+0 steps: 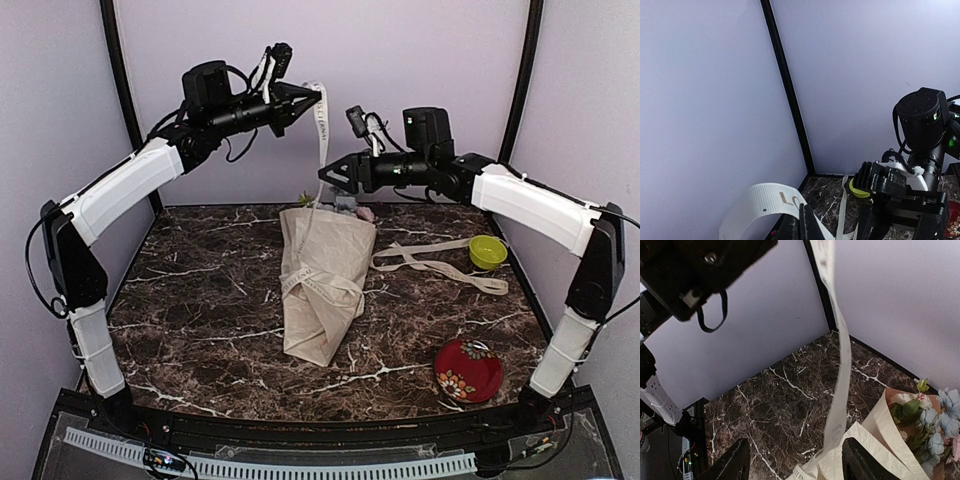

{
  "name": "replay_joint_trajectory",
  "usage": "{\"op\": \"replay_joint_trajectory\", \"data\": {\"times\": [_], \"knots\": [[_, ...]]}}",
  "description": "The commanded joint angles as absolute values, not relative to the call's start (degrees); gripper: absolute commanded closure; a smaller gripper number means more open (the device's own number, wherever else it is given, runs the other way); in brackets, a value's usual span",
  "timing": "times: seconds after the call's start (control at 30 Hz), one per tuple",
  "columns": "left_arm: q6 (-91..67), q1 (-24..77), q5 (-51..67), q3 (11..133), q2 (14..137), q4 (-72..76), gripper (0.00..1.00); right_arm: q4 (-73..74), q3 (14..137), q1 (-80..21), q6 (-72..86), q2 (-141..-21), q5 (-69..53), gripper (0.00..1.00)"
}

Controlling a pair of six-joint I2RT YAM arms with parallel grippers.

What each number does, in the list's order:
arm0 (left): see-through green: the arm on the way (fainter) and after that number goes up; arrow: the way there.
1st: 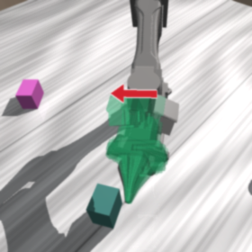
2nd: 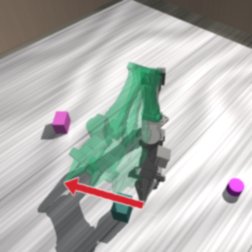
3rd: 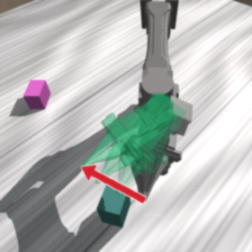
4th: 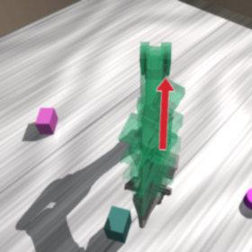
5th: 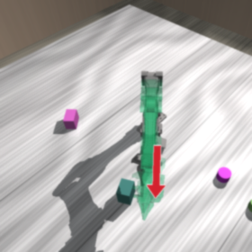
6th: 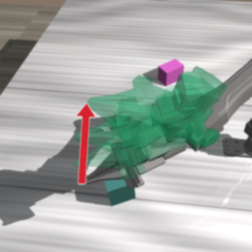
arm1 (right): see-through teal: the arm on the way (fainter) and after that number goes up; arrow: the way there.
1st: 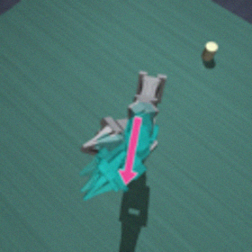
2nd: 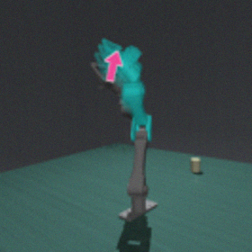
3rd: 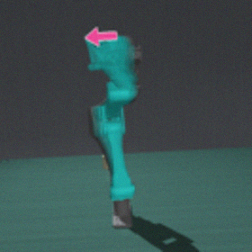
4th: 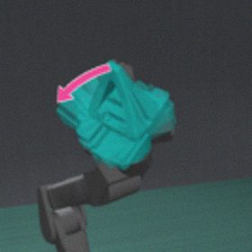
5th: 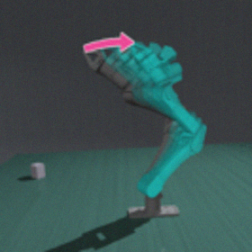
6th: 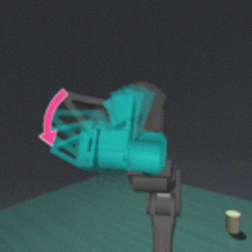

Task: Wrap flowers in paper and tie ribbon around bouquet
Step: Cross the ribbon over the folded bouquet.

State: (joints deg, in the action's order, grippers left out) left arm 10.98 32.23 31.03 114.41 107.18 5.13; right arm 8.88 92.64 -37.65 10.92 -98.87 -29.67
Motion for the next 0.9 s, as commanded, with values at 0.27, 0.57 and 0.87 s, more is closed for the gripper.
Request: {"op": "replay_joint_trajectory", "data": {"times": [0.27,0.57,0.87], "knots": [[11.52,31.6,19.95,108.89,103.77,7.6,1.0,9.36,86.07,-37.19,11.07,-98.62,-26.89,0.52],[10.6,28.02,13.42,102.96,100.56,9.0,1.0,10.45,71.86,-39.83,10.6,-94.8,-23.72,0.59],[10.53,27.97,14.42,100.93,100.55,9.56,1.0,21.34,73.68,-46.08,-0.04,-101.22,-18.96,0.78]]}}
